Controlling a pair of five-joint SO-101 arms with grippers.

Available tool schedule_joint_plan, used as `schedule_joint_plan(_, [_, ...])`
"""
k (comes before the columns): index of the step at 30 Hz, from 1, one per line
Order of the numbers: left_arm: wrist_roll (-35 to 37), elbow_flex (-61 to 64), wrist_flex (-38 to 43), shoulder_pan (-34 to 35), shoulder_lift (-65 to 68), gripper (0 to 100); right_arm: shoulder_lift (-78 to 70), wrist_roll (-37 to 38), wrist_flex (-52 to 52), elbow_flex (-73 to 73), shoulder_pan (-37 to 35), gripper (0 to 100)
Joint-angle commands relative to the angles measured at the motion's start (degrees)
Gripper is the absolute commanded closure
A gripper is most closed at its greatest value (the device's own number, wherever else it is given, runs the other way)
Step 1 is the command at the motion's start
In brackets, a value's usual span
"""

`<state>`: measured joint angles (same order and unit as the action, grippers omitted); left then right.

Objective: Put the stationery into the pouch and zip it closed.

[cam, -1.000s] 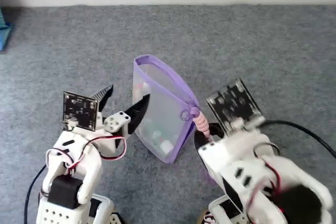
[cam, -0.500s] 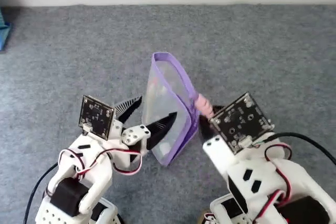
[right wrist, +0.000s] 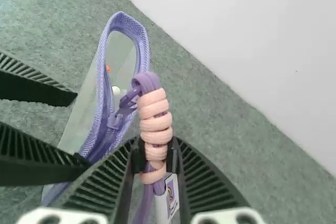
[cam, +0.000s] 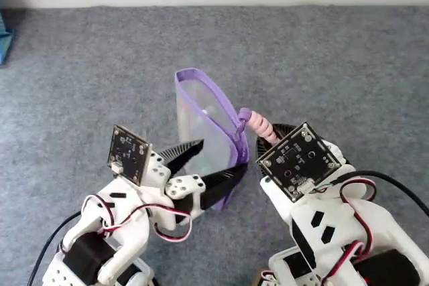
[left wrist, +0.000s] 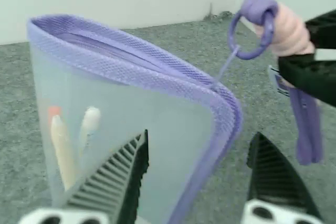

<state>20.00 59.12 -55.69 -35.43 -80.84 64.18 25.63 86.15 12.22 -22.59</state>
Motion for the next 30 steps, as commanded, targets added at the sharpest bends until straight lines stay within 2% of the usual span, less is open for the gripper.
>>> schedule_joint_plan(1, [1.76, -4.00, 0.00, -0.88, -0.35, 71, 0.31, 0.79, -1.71, -0.26, -0.57, 99.1])
schedule_joint_plan(4, [1.85, -3.82, 0.00, -0.44, -0.26, 71, 0.31, 0.79, -1.45, -0.26, -1.80, 99.1])
schedule_joint_plan(11, [0.35, -2.15, -0.09, 8.18, -0.26, 71, 0.40, 0.53, -1.19, -0.26, -2.42, 99.1])
schedule_joint_plan(21, [-11.43, -1.63, -0.09, 8.70, -0.79, 95, 0.48, 0.44, -1.10, -0.18, -2.15, 99.1])
schedule_joint_plan(27, [-18.29, -1.89, -0.44, 9.14, -0.88, 98, 0.66, 0.62, -1.19, -0.26, -2.15, 99.1])
schedule_joint_plan(30, [-20.48, -4.44, -3.69, 9.14, -0.88, 98, 0.75, 0.88, -1.71, -0.53, -2.42, 99.1])
